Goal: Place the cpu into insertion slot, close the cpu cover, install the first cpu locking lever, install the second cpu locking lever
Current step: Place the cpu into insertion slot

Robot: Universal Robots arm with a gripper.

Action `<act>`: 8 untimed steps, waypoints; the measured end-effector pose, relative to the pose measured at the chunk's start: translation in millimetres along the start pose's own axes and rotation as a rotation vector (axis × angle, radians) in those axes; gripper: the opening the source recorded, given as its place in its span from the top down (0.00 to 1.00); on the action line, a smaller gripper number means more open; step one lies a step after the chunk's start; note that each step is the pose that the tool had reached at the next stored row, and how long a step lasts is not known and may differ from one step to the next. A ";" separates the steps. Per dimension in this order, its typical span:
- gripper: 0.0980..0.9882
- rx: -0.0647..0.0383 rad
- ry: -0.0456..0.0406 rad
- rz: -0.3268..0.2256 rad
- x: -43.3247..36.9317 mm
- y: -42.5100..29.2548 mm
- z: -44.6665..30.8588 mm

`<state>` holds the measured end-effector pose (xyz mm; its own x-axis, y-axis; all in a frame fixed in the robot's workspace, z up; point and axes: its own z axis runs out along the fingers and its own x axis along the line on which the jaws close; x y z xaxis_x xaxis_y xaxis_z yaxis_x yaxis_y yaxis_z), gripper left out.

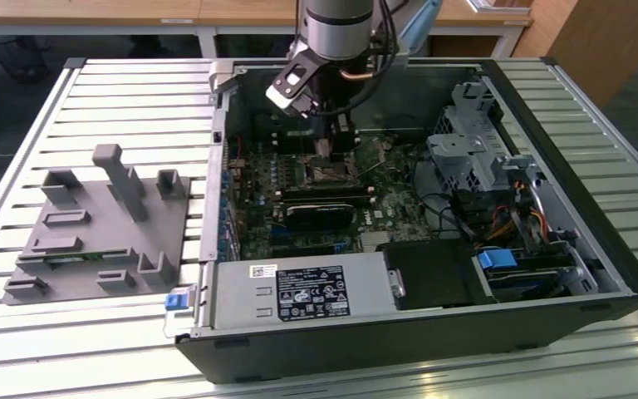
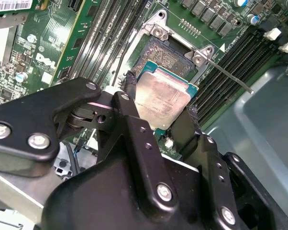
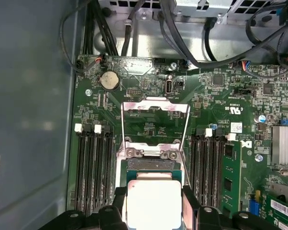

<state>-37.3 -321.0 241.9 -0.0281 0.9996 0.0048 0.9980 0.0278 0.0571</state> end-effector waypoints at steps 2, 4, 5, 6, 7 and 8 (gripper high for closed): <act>0.50 0.000 -0.0001 0.001 0.0 -0.1 2.1; 0.50 0.000 -0.0001 0.001 -0.1 -0.3 3.9; 0.50 0.000 -0.0001 0.002 -0.3 -0.4 4.6; 0.50 0.000 -0.0001 0.002 -0.4 -0.6 5.3; 0.50 0.000 -0.0002 0.002 -0.6 -0.7 5.9; 0.50 0.000 -0.0001 0.002 -0.8 -0.9 6.4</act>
<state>-37.8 -321.7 235.5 -0.0258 0.9997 0.0048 0.9980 0.0254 0.0572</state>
